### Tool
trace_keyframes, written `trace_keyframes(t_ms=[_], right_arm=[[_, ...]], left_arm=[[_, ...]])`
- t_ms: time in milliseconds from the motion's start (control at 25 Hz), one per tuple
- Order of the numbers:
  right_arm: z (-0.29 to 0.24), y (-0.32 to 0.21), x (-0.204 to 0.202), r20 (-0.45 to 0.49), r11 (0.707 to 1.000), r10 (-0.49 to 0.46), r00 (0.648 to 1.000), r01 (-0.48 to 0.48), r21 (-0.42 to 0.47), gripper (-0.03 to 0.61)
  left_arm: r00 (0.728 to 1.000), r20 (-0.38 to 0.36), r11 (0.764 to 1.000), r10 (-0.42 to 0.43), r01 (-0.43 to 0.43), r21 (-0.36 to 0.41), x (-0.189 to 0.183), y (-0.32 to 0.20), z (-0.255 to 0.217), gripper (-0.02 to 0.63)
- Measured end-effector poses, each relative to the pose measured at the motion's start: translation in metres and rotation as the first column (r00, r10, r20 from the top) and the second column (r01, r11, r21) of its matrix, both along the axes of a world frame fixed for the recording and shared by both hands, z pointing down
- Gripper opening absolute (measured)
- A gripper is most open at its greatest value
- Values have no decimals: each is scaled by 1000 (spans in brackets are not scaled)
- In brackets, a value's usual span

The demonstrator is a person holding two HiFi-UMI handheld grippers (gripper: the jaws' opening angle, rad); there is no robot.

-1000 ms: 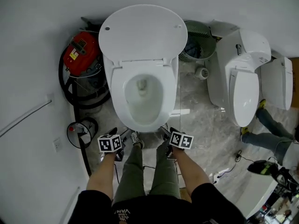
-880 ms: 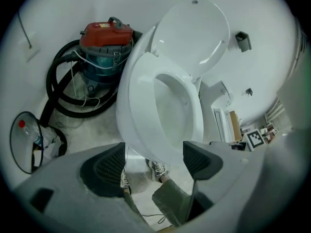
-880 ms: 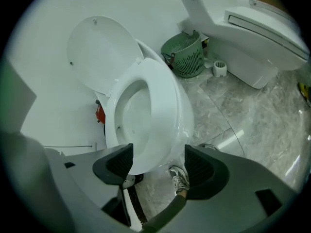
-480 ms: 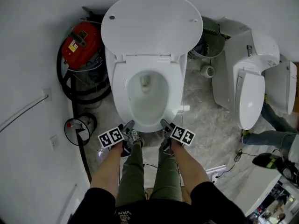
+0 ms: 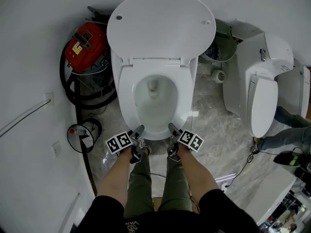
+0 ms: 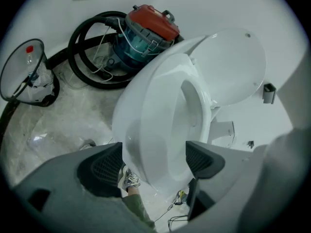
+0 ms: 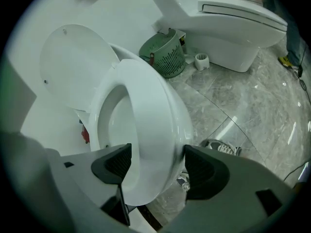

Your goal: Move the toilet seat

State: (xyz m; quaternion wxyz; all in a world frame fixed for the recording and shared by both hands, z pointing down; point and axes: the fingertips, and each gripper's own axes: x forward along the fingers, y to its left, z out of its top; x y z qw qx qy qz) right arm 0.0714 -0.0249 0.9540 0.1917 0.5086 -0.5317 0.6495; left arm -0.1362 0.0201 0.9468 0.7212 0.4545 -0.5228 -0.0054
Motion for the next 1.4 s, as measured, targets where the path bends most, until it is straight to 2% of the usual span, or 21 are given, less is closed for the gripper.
trace_keyframes(t_ms=[200,320,560,720,920,1160,1400], right_arm=[[-5,0,-3,39,1000,-11,999,11,5,337],[-9,1,-5,52,1000,-19,998,18,9,342],[-23,2,-7,76,998,-50,996,47,40,329],[-39,4,-9,80,997,-42,996,37,67,324],[-51,5,-10,79,998,-36,996,32,62,326],[-76,3,-10,90,995,-18,996,8,102,325],[-120,-1,-11,128,987,-6,992,-14,158,322]], left_arm=[[999,9,999,-51,51,-3,3,-9,-2,411],[1000,13,1000,-18,18,-4,4,-5,-3,398],[999,-24,999,44,-43,14,5,-2,-13,349],[999,-44,1000,6,-6,17,3,0,-25,320],[999,-49,1000,-11,11,10,3,1,-38,322],[994,-101,998,33,-28,48,2,2,-63,301],[993,-110,993,36,-24,112,-1,-1,-104,288]])
